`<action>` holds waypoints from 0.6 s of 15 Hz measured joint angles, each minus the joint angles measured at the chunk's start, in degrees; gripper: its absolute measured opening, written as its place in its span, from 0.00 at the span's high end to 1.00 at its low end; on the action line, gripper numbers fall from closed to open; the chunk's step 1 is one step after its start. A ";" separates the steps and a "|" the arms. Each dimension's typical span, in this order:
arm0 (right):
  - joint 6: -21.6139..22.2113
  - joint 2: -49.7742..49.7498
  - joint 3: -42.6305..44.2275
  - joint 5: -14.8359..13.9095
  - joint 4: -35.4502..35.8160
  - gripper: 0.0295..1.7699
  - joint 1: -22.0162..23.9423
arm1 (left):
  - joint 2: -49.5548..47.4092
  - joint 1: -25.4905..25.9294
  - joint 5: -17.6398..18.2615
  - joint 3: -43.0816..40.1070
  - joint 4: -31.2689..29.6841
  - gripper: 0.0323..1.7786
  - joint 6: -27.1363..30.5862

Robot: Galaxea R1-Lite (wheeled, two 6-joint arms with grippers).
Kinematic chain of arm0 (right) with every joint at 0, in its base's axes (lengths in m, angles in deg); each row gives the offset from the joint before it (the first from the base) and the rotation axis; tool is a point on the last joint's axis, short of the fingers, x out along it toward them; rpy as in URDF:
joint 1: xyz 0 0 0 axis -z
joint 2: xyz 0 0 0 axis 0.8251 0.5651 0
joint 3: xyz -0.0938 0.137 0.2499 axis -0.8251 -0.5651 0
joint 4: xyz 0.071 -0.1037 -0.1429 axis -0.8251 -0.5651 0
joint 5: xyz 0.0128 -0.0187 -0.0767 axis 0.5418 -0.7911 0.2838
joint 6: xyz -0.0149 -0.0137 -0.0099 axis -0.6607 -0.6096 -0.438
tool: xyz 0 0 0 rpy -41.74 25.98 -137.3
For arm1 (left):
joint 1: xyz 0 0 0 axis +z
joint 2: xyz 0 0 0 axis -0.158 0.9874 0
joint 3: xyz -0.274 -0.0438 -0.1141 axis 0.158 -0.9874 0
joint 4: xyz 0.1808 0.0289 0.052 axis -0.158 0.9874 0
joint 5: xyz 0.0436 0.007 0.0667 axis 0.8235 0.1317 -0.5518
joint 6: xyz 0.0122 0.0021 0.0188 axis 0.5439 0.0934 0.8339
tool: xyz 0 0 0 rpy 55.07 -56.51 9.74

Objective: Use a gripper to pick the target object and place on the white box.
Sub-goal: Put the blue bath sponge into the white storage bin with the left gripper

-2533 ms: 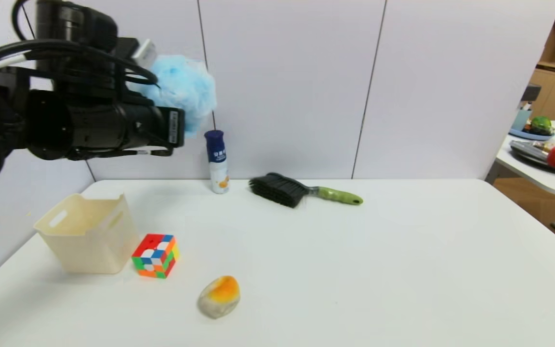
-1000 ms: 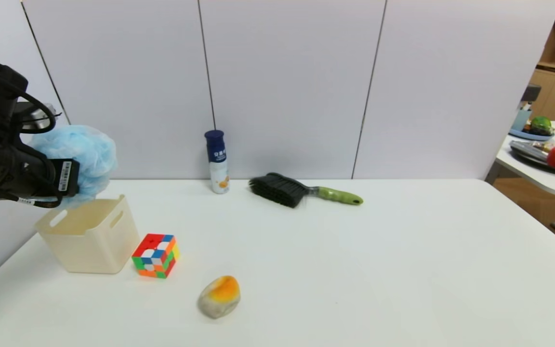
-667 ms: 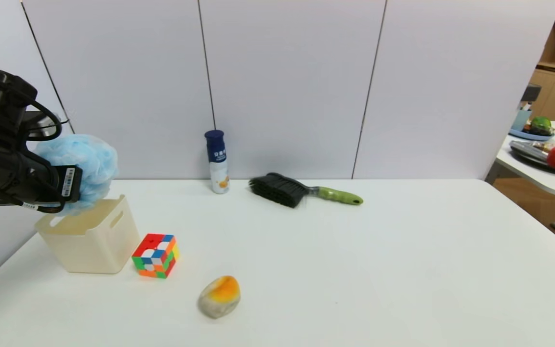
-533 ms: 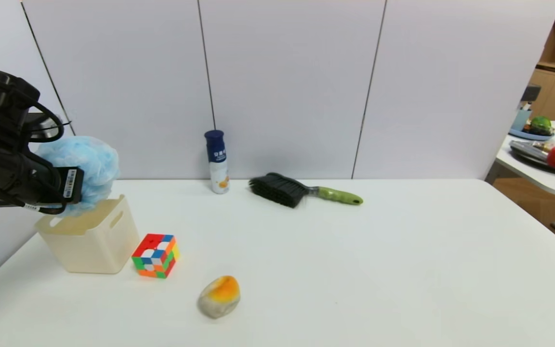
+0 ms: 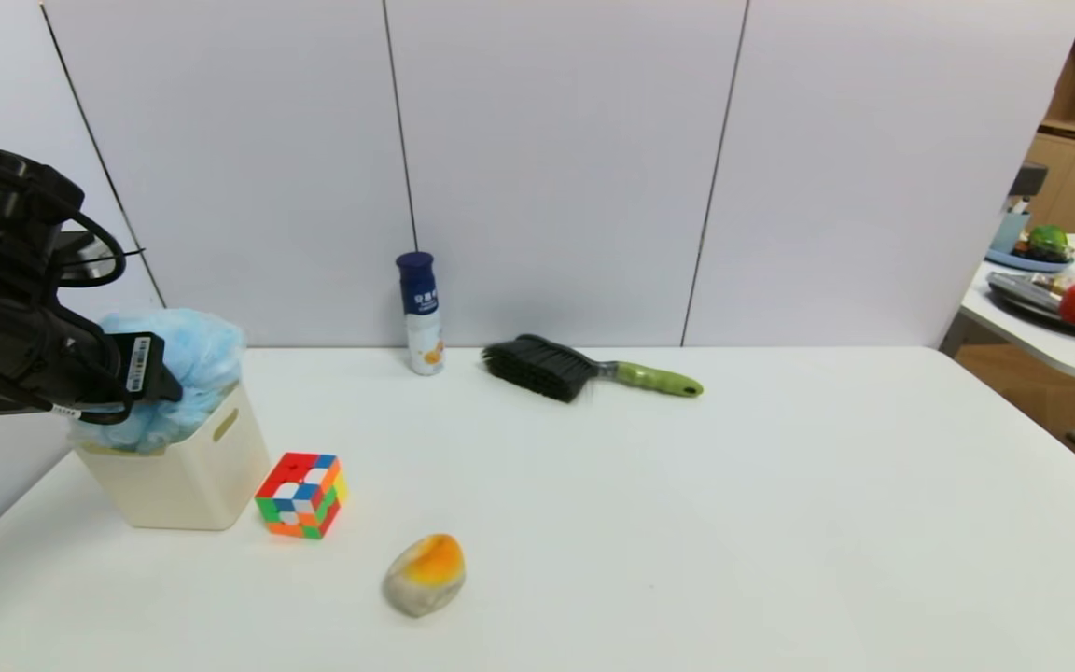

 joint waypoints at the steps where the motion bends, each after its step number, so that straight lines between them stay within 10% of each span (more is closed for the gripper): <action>1: 0.00 0.00 0.00 0.00 -0.02 0.04 0.00 | -0.05 0.00 0.00 -0.01 0.00 0.35 0.00; 9: 0.01 0.00 0.00 0.02 -0.02 0.04 -0.02 | -3.66 -0.11 -0.04 -0.65 -6.17 0.15 -2.26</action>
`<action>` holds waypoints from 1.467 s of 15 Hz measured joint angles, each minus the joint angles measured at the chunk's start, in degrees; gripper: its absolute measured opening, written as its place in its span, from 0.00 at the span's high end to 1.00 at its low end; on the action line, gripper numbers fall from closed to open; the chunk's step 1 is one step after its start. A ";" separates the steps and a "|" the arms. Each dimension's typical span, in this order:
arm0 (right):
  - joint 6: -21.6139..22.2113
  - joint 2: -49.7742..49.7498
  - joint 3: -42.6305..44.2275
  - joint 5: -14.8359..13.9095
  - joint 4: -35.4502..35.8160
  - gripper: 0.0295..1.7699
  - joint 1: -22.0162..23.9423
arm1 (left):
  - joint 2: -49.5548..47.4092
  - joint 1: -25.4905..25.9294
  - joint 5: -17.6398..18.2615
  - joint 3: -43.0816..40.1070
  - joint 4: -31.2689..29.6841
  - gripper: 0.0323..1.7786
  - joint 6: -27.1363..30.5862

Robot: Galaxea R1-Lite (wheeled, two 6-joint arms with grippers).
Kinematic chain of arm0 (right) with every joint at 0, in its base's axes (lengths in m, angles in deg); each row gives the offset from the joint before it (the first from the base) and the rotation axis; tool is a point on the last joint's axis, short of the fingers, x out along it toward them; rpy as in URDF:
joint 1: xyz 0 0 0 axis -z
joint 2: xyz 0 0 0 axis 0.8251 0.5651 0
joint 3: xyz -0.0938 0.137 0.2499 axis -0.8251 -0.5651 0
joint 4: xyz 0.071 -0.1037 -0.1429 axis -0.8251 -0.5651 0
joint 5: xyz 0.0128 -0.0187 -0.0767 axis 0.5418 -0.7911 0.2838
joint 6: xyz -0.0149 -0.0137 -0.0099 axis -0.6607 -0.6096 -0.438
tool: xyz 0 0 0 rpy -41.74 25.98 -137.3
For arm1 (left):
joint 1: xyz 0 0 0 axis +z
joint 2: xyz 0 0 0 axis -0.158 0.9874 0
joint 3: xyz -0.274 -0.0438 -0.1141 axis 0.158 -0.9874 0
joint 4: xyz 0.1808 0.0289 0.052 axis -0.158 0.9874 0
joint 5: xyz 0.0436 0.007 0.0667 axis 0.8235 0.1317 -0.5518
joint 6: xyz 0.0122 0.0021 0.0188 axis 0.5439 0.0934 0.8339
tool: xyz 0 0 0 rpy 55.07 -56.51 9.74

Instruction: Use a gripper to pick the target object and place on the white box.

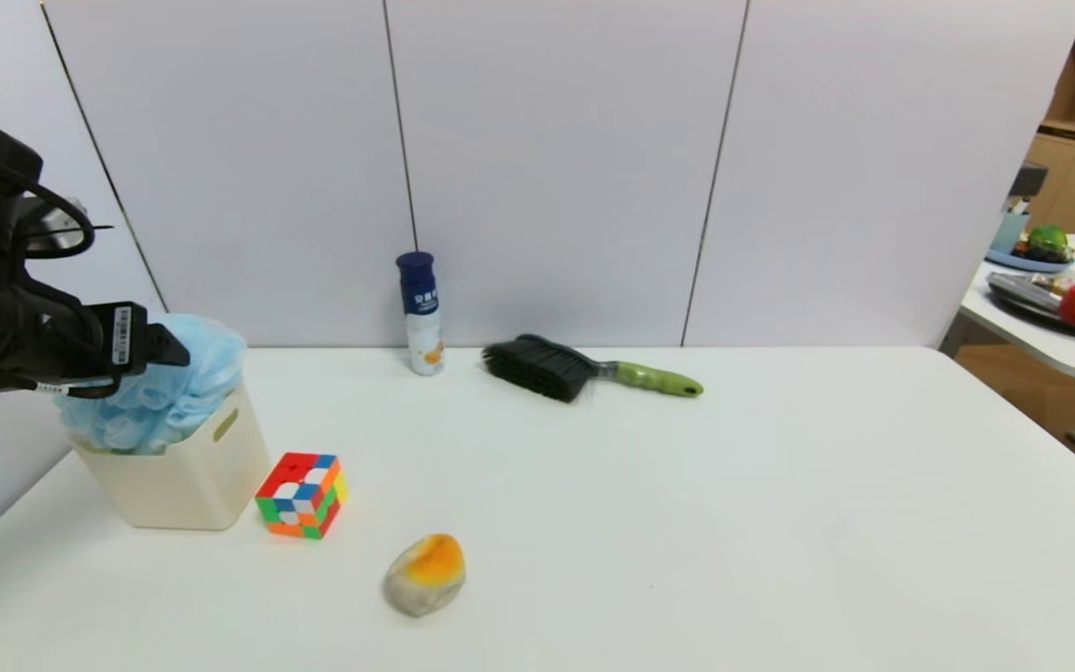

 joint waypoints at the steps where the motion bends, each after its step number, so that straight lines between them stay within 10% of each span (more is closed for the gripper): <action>1: -0.01 0.00 0.00 0.00 0.00 0.04 0.00 | -0.73 0.00 0.56 -0.40 -2.38 0.14 -0.04; 8: 0.00 0.00 0.00 -0.02 0.02 0.04 0.00 | -8.17 -3.86 12.36 -12.48 -30.51 0.08 4.51; 14: 0.00 0.00 0.00 0.00 0.02 0.04 0.02 | -20.63 -4.45 13.53 -31.06 -55.24 0.06 10.73; 22: -0.01 0.00 0.00 -0.02 0.02 0.04 -0.02 | -47.53 -4.43 13.64 -55.24 -61.14 0.05 12.89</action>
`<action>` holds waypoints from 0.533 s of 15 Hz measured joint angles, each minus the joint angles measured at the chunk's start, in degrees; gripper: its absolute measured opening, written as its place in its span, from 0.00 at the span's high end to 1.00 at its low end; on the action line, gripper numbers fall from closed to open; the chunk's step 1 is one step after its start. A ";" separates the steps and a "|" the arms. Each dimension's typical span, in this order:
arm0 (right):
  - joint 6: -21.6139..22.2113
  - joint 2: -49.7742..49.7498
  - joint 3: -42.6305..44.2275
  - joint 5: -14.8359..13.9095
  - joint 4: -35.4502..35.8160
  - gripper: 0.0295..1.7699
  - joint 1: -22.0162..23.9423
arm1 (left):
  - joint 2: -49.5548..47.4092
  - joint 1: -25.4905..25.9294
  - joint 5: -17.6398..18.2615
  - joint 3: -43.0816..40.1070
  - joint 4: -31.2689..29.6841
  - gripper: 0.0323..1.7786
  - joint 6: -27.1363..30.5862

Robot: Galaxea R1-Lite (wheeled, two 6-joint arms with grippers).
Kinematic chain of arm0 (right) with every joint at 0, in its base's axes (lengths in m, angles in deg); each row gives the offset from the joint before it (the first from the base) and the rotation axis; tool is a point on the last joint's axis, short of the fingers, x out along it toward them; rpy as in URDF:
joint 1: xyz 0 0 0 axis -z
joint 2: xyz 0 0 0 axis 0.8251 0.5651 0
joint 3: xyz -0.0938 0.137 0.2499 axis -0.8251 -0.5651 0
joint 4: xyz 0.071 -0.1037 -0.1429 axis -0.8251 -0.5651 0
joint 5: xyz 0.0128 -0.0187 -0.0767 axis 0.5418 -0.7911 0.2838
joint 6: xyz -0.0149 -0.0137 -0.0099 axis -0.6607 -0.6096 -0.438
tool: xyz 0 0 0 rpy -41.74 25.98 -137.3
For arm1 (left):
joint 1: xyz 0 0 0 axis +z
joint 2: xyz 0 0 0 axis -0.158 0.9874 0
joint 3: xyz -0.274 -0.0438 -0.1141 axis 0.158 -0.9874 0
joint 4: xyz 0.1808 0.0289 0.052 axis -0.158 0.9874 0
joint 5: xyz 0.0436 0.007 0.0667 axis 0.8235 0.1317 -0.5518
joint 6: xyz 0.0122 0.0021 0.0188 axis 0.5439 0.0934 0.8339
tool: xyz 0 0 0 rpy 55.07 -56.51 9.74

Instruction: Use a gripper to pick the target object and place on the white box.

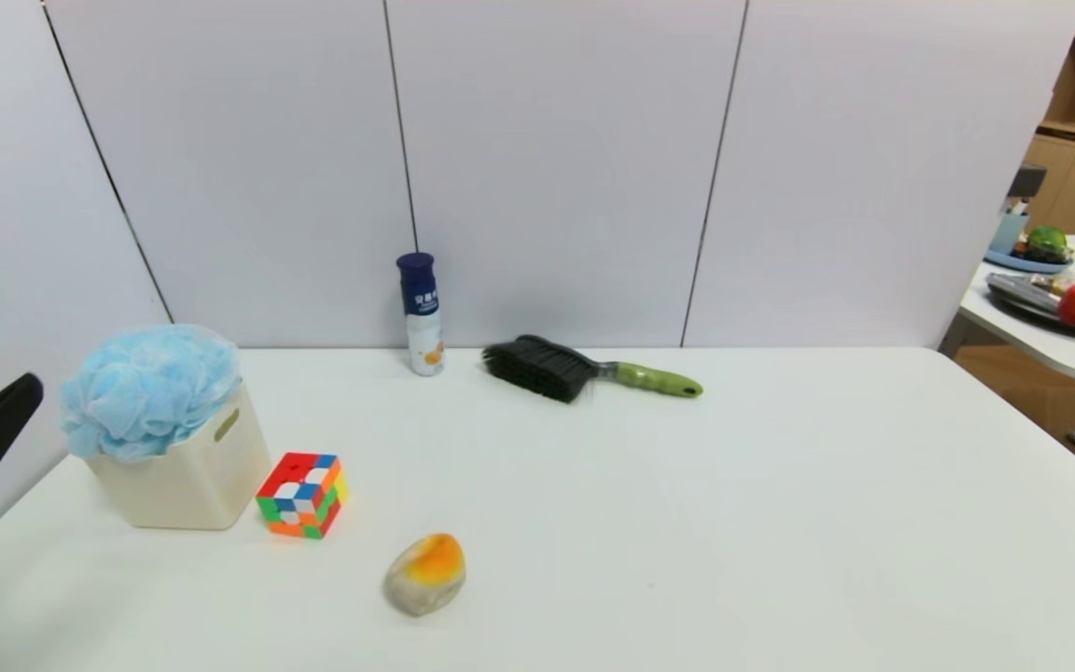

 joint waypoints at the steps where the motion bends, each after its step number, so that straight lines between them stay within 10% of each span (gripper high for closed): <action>1: 0.00 0.00 0.00 0.00 0.00 0.04 0.00 | -3.08 0.04 -0.01 -2.01 0.20 0.05 -0.04; 8: 0.00 0.00 0.00 0.00 -0.02 0.04 0.02 | -22.82 2.45 0.10 -13.15 5.96 0.05 -0.26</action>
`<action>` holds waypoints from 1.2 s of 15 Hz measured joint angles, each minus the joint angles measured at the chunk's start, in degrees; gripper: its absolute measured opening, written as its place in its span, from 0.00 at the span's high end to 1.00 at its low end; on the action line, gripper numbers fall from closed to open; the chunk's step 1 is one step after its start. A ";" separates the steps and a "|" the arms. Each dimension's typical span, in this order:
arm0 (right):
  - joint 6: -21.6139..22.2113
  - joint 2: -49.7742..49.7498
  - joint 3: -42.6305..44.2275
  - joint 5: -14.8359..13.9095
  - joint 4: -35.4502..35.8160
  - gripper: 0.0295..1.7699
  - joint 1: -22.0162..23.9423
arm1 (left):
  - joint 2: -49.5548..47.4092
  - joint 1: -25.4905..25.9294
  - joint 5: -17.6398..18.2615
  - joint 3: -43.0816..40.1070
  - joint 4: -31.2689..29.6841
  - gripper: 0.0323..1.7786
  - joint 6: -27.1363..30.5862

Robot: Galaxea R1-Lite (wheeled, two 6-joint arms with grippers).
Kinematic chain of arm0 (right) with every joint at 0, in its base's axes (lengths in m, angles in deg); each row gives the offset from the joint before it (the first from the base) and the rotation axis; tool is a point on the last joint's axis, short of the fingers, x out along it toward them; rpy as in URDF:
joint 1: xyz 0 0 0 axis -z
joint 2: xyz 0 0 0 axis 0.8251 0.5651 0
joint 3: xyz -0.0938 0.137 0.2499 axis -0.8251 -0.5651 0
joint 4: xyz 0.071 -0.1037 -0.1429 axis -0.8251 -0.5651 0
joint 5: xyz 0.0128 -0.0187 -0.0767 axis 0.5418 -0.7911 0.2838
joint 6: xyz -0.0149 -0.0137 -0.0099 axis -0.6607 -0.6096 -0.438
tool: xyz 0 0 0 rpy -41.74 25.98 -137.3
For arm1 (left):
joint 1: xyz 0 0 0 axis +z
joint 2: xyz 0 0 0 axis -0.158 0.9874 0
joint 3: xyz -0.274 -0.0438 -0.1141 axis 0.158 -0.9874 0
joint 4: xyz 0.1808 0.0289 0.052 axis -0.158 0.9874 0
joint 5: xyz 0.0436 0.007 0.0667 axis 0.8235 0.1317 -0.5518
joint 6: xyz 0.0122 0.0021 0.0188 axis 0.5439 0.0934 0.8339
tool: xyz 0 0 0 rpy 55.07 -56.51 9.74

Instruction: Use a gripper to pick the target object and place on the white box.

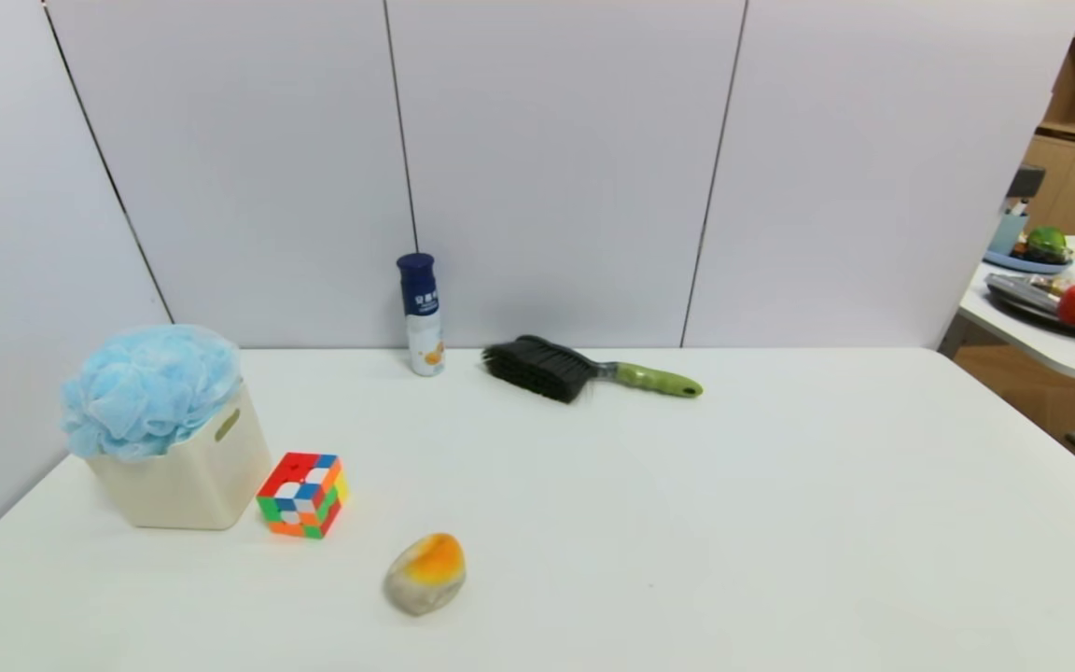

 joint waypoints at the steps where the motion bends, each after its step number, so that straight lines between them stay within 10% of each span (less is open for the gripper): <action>1: 0.00 0.00 0.00 0.00 0.02 0.04 0.00 | -2.58 0.40 0.01 -1.05 1.87 0.05 0.04; 12: 0.00 0.00 0.00 0.05 0.02 0.04 0.02 | -15.91 0.22 -1.54 -2.52 31.67 0.05 1.38; 18: 0.00 0.00 0.00 0.00 0.00 0.04 0.00 | -16.01 0.18 -3.11 -2.52 32.23 0.05 -0.93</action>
